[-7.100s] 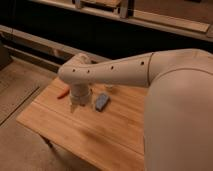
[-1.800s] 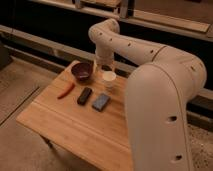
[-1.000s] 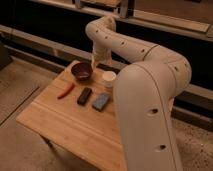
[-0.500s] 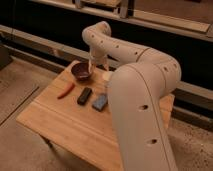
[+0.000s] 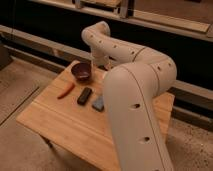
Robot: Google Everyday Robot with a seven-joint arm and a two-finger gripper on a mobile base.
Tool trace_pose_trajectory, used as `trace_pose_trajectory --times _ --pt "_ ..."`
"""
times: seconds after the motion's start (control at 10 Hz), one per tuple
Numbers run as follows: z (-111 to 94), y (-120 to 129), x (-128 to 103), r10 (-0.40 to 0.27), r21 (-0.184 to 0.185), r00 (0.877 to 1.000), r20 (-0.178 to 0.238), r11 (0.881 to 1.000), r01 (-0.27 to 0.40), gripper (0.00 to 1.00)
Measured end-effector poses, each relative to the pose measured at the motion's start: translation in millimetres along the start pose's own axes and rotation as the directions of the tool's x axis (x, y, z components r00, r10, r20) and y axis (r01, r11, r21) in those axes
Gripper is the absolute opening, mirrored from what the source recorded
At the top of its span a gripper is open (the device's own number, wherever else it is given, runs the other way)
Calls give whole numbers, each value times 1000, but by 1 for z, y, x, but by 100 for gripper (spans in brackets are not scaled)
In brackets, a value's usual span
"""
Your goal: Pick up the ceramic cup
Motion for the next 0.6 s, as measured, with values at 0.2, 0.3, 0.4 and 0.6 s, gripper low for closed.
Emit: trace_pose_trajectory --times 0.2,0.3,0.4,0.6 --pt "4 13 6 6 -13 1000 -27 1000 -6 65" --pt "12 16 7 11 -30 999 -44 999 -12 65" --pt "18 17 8 11 -43 998 -57 999 -13 65" --pt "30 14 8 16 -55 997 -82 998 -21 65"
